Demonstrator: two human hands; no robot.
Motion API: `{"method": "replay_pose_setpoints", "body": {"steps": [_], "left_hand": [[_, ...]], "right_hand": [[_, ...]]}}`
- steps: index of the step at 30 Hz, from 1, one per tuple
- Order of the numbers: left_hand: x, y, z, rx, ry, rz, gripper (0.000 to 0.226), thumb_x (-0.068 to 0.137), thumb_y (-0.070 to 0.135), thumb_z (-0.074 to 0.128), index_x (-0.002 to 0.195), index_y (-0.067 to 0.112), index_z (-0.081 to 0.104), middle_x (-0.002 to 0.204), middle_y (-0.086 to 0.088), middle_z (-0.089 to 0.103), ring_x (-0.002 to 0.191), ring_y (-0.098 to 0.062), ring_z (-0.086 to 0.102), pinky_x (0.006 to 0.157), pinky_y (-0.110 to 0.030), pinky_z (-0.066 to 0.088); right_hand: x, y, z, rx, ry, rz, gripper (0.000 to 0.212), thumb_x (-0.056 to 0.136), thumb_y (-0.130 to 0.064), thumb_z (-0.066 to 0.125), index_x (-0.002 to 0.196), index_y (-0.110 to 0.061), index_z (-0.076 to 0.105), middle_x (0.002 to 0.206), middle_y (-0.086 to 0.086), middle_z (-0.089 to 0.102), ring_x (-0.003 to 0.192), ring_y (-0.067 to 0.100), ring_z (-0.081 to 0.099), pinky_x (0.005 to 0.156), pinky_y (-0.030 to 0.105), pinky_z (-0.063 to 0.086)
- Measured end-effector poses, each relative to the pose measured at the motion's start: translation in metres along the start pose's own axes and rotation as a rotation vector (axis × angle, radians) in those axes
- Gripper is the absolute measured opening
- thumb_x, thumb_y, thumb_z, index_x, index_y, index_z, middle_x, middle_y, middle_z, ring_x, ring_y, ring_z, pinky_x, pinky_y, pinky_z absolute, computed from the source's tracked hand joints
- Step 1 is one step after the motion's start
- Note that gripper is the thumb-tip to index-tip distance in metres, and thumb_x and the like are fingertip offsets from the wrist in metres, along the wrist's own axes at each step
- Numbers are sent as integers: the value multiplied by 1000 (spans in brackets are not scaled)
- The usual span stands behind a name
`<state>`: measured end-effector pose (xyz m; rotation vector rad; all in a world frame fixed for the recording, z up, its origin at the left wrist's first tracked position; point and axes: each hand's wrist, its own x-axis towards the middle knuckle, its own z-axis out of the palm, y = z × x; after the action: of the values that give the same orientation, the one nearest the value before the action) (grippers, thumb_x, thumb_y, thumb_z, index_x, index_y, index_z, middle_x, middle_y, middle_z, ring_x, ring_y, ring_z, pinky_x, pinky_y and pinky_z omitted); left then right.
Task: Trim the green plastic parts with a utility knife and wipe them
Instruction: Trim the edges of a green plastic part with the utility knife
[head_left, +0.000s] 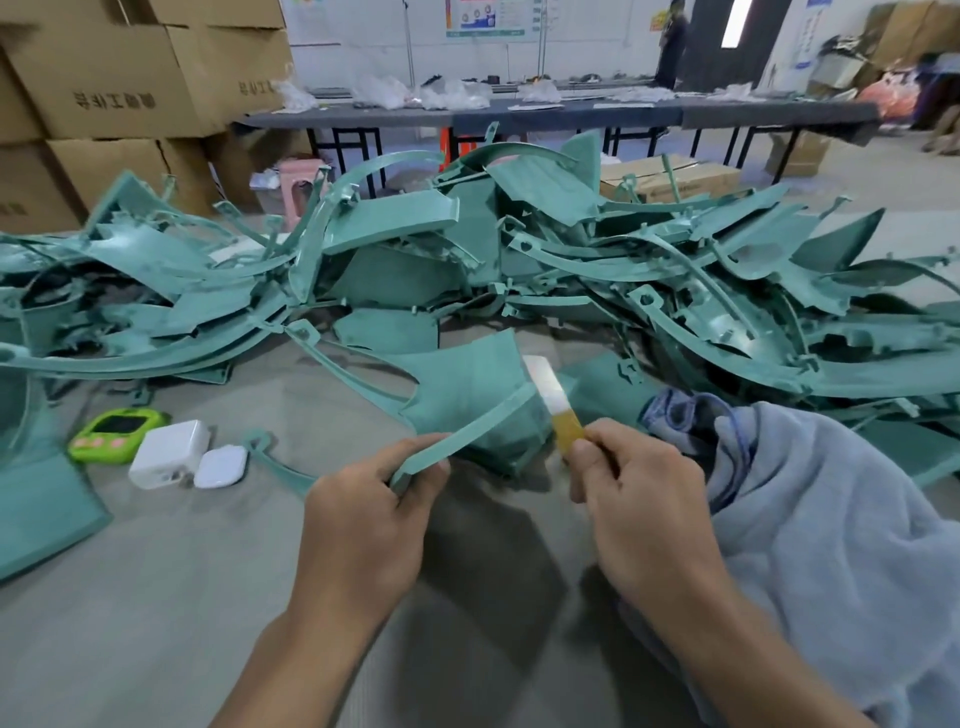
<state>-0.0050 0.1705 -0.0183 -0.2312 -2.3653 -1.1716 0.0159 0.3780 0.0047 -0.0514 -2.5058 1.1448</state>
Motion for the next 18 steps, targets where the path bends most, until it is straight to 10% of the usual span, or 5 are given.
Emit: {"method": "replay_pose_setpoints", "body": {"steps": [4,10,14,18], "left_hand": [[1,-5,2,-8,5,10,16,87,20,78,98,31,77,77,39,65,76,17,61,68,2,39],[4,-3,2,-30,14,24,12,88,20,80,95,30,82,65,40,59,65,20,56,62,1,37],[2,-5,5,-34,22,31,9,87,19,80,92,26,82,67,42,59,67,21,56,64,3,37],[0,-5,6,-40,30,49,11,86,14,81,93,22,82,67,38,59,64,25,52,62,4,35]], "right_hand": [[-22,-17,8,92,-217,-215,25,99,-38,55,76,-29,51,66,-5,57,56,11,49,51,26,39],[0,1,-1,-21,29,54,37,100,-24,60,64,-21,55,56,-7,58,53,12,49,53,25,36],[-21,-13,5,111,-209,-179,29,99,-30,59,71,-23,53,62,-5,55,55,10,49,51,23,36],[0,3,1,-79,-34,102,38,99,-29,57,64,-17,52,55,1,55,53,18,49,54,39,40]]}}
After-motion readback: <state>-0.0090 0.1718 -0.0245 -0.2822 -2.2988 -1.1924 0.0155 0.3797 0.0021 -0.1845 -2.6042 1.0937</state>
